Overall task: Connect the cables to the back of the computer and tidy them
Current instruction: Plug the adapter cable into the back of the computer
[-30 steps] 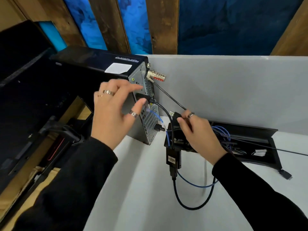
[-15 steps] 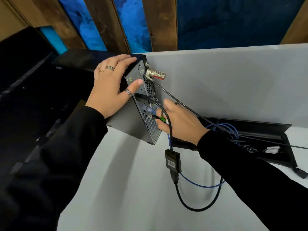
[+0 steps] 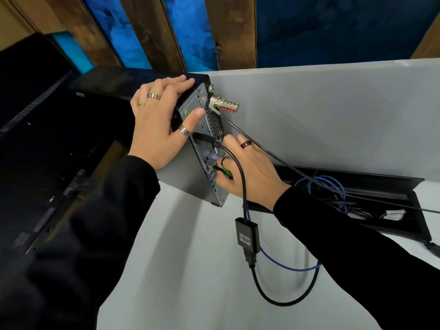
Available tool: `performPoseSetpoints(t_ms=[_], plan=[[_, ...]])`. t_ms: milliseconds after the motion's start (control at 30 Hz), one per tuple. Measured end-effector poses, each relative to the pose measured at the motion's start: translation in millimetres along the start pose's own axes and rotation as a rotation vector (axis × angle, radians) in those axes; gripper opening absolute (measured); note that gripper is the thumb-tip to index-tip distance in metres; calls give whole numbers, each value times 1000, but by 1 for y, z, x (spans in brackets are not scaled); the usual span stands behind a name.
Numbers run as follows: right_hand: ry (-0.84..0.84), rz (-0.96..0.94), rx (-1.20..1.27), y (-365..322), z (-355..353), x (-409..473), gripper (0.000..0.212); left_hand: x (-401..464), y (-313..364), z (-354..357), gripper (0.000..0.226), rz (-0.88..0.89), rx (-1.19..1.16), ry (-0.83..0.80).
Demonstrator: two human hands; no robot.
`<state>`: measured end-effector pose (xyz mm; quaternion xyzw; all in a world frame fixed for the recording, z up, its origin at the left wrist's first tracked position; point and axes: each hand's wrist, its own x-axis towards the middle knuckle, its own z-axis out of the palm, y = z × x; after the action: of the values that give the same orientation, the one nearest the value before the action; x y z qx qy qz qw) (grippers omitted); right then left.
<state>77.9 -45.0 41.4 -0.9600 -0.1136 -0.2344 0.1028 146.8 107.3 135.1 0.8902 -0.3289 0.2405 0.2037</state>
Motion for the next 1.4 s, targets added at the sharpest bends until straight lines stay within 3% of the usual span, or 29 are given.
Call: performPoseSetpoints(t_ms=[333, 1200, 1400], plan=[[-1, 18, -77, 0, 13, -7, 17, -1, 0, 4, 43, -13, -7, 53], [-12, 61, -89, -9, 24, -2, 19, 0, 2, 7, 43, -22, 11, 63], [-10, 91, 0, -9, 29, -4, 18, 0, 2, 6, 43, -20, 5, 53]])
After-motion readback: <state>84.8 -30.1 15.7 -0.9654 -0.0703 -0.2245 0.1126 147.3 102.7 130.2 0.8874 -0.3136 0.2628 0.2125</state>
